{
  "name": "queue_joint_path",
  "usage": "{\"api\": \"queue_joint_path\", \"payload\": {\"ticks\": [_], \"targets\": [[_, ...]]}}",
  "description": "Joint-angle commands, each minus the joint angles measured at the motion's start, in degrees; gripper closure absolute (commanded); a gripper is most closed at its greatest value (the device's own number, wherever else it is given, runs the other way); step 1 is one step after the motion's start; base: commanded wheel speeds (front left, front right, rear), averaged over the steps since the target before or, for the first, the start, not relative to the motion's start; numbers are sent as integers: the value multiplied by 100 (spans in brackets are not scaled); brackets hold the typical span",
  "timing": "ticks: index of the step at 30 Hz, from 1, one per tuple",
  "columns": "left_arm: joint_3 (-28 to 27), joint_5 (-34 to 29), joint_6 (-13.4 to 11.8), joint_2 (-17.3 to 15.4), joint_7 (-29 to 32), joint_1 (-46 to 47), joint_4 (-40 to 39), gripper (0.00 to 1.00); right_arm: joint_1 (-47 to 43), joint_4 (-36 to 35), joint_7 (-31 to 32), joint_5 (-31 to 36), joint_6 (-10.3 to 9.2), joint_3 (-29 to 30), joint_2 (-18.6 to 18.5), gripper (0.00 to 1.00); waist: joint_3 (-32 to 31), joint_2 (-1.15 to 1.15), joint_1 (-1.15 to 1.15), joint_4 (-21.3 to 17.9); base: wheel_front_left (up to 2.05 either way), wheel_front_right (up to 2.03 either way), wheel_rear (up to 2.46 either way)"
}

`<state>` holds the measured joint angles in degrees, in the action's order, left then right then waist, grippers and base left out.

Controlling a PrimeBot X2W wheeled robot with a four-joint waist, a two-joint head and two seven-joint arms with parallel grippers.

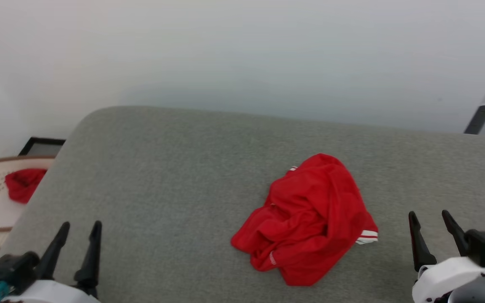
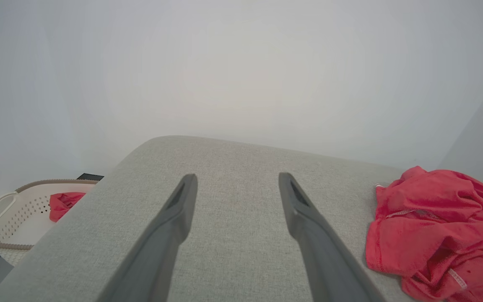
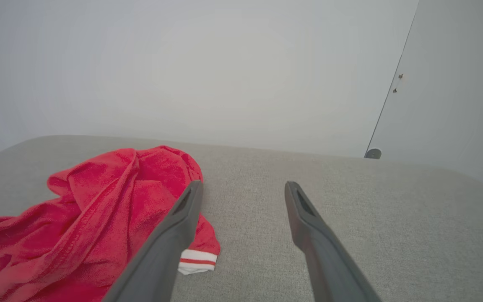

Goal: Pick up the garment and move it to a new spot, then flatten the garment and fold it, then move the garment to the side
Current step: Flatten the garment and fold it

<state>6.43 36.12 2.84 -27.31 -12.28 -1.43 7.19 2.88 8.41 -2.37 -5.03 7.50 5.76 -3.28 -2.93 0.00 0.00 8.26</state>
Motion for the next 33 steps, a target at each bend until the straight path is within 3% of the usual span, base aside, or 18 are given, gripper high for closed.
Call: {"api": "queue_joint_path", "payload": {"ticks": [1, 13, 29, 30, 31, 33], "targets": [[36, -28, -14, 20, 14, 81, -28, 0, 93, 48, 158, -29, -2, 11, -55, 0, 108, 0, 0, 160, 0, 0, 0], [400, -137, 55, 247, 60, 548, -49, 0, 634, 598, 1912, -149, -2, 228, -193, 0, 773, 0, 0, 743, 0, 0, 0], [512, -37, 175, 550, -155, 1012, 254, 0, 1244, 1438, 2780, -368, -1, 163, -336, 0, 1475, 0, 0, 1164, 0, 0, 0], [500, -33, 175, 563, -159, 1024, 272, 0, 1272, 1526, 2850, -400, 1, 143, -345, 58, 1491, 0, 0, 1174, 0, 0, 0], [490, -27, 179, 571, -173, 1027, 290, 0, 1293, 1591, 2872, -429, 1, 108, -350, 100, 1500, 0, 0, 1181, 0, 0, 0], [458, 10, 190, 589, -192, 1023, 318, 0, 1356, 1657, 2860, -476, 1, 112, -356, 100, 1508, 0, 0, 1181, 0, 0, 0]]}}
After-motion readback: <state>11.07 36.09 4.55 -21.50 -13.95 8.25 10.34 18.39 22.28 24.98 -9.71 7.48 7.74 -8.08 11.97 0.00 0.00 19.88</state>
